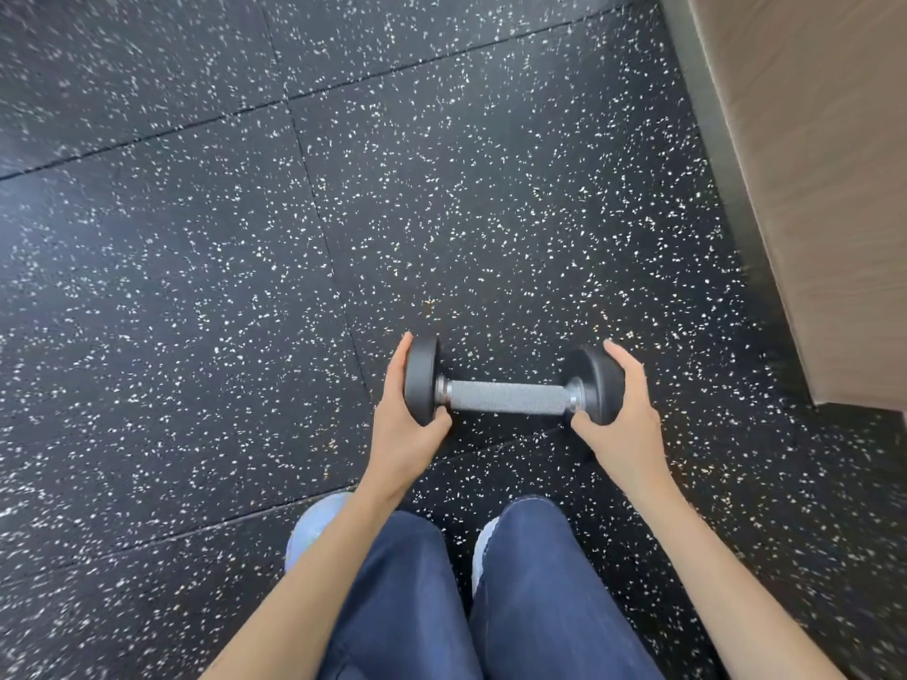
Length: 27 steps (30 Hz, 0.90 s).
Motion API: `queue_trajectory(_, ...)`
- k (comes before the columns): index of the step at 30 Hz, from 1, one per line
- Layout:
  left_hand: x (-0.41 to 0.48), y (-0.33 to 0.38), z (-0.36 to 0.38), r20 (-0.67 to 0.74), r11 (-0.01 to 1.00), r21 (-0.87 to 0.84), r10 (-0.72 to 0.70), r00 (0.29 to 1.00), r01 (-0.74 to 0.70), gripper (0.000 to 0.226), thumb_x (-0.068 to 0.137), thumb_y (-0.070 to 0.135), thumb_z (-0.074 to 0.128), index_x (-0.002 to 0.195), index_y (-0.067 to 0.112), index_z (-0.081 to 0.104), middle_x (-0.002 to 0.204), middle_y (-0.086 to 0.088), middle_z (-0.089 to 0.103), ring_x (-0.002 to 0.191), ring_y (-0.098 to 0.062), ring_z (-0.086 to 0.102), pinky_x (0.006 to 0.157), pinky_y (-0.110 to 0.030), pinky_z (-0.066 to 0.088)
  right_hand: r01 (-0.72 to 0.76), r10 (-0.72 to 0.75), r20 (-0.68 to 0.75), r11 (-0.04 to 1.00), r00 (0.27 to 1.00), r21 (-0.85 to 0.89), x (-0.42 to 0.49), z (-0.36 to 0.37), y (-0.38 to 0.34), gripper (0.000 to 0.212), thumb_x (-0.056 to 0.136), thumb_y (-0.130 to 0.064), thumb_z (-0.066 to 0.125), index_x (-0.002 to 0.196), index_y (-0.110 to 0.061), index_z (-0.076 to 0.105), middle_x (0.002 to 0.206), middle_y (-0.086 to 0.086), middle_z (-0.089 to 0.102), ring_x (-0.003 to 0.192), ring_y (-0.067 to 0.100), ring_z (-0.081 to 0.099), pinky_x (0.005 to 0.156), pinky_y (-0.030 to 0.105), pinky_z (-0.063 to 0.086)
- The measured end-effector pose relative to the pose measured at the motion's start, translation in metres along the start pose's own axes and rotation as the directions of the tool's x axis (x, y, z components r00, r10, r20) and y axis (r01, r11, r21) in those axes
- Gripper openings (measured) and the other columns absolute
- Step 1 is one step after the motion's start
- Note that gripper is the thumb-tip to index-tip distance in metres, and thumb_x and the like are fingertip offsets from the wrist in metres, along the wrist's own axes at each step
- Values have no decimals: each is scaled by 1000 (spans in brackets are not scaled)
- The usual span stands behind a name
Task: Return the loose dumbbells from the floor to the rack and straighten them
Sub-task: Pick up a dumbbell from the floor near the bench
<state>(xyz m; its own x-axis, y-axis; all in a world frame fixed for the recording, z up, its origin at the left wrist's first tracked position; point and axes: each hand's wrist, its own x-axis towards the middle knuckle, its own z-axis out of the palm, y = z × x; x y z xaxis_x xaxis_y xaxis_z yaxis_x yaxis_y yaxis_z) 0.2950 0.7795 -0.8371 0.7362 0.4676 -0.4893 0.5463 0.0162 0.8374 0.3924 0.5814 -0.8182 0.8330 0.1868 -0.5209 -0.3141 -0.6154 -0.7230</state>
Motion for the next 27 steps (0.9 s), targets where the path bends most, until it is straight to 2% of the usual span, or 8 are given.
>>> queue_trajectory(2, -2, 1, 1, -41, 999, 24, -30, 999, 31, 82, 75, -8, 60, 143, 27, 32, 112, 39, 51, 88, 21, 52, 72, 2, 36, -19, 19, -6, 1000, 1000, -19, 0, -1, -2, 77, 78, 4, 66, 138, -30, 32, 103, -12, 47, 68, 1, 49, 58, 5, 43)
queue_trajectory(7, -3, 1, -2, -103, 995, 89, -34, 994, 44, 65, 72, -1, 69, 130, 22, 50, 106, 18, 62, 88, 19, 53, 78, 1, 36, -114, 114, -6, 993, 993, -42, 4, -2, -2, 69, 76, -4, 69, 134, -19, 36, 112, -1, 52, 91, 14, 49, 59, 8, 39)
queue_trajectory(12, -9, 0, 4, -190, 1000, 16, 0, 982, 3, 54, 75, -3, 70, 123, 14, 55, 110, 5, 65, 88, 13, 56, 79, -2, 39, -73, 75, -143, 997, 987, 21, -2, 9, 5, 51, 77, -6, 68, 121, -20, 46, 103, 0, 59, 80, 6, 52, 62, 3, 39)
queue_trajectory(17, -11, -2, 15, -317, 998, -30, 39, 948, -52, 49, 78, -2, 69, 124, 11, 57, 112, 11, 63, 96, 14, 56, 83, -2, 38, -23, 24, -257, 1000, 966, 7, -3, 17, 7, 47, 80, -9, 67, 123, -16, 51, 99, -1, 60, 82, 9, 53, 68, 2, 38)
queue_trajectory(20, -5, -1, 14, -317, 999, -2, 40, 948, -43, 50, 78, 2, 71, 123, 17, 55, 114, 9, 63, 96, 12, 55, 83, -5, 41, 1, -16, -231, 998, 973, -65, 2, 14, 3, 56, 82, -10, 65, 133, -14, 43, 117, -2, 55, 102, 5, 49, 88, 4, 35)
queue_trajectory(23, 0, 2, 9, -216, 999, 17, 48, 975, -45, 65, 76, 6, 74, 132, 21, 45, 131, 6, 53, 116, 2, 50, 101, -20, 39, 268, -323, -115, 902, 940, -339, 4, 13, -5, 68, 84, -4, 63, 142, -7, 29, 145, 3, 33, 134, 2, 21, 113, 14, 9)
queue_trajectory(25, 0, 0, 3, -96, 976, 104, 203, 975, -193, 77, 71, 10, 77, 136, 20, 38, 143, 4, 40, 133, -7, 36, 111, -24, 29, 477, -540, 25, 719, 841, -505, 7, 14, -7, 61, 81, -1, 65, 136, -2, 40, 140, 8, 42, 138, 13, 25, 118, 32, 10)
queue_trajectory(27, 3, -2, -3, 35, 921, 199, 336, 941, -336, 74, 68, 17, 77, 132, 21, 41, 150, 2, 31, 140, -14, 27, 114, -27, 23, 598, -628, 159, 587, 762, -546, 14, 15, -7, 50, 78, -4, 70, 125, -2, 54, 128, 7, 56, 130, 16, 41, 118, 37, 15)
